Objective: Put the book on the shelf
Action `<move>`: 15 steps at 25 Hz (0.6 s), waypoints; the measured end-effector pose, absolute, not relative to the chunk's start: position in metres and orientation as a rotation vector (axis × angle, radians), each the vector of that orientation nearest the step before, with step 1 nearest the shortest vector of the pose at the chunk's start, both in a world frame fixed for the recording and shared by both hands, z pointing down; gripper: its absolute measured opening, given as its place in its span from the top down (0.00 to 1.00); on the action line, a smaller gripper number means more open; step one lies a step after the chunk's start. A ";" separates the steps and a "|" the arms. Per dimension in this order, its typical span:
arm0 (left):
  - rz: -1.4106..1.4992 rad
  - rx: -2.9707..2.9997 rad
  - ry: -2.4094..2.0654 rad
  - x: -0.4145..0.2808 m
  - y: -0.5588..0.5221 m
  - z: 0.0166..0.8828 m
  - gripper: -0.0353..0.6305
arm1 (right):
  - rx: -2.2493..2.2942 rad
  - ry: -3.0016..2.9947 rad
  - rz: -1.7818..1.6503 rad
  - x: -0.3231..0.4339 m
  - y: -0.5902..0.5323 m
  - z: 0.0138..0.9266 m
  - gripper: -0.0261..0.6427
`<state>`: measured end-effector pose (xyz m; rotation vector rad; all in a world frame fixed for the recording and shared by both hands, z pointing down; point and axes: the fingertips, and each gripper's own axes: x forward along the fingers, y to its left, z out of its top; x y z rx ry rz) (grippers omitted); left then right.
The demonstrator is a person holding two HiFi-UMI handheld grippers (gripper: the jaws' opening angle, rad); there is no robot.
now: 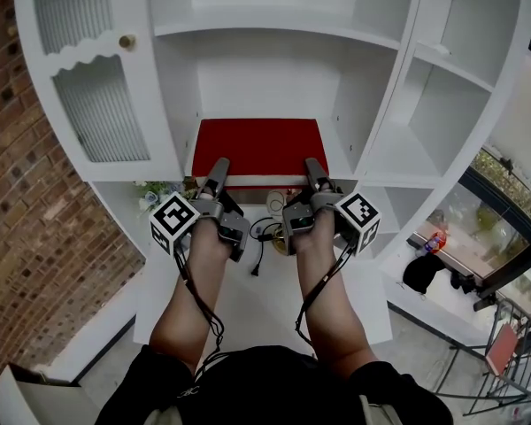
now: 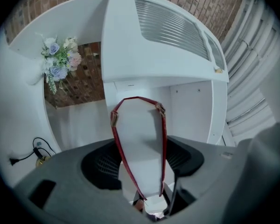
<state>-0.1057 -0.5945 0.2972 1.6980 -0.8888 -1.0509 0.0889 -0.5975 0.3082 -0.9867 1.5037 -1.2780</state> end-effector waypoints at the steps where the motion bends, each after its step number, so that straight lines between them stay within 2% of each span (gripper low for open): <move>1: -1.047 1.700 -0.897 -0.106 -0.597 0.297 0.55 | -0.992 1.499 -1.281 0.089 -0.600 0.308 0.58; 9: -1.022 1.693 -0.899 -0.105 -0.601 0.295 0.55 | -1.013 1.504 -1.239 0.089 -0.601 0.301 0.57; 11: -1.036 1.696 -0.887 -0.105 -0.600 0.294 0.54 | -0.995 1.523 -1.183 0.089 -0.598 0.295 0.49; 13: -1.059 1.714 -0.877 -0.106 -0.598 0.291 0.49 | -0.987 1.530 -1.136 0.092 -0.595 0.290 0.39; 15: -1.080 1.739 -0.894 -0.109 -0.595 0.287 0.43 | -0.984 1.529 -1.117 0.095 -0.594 0.288 0.37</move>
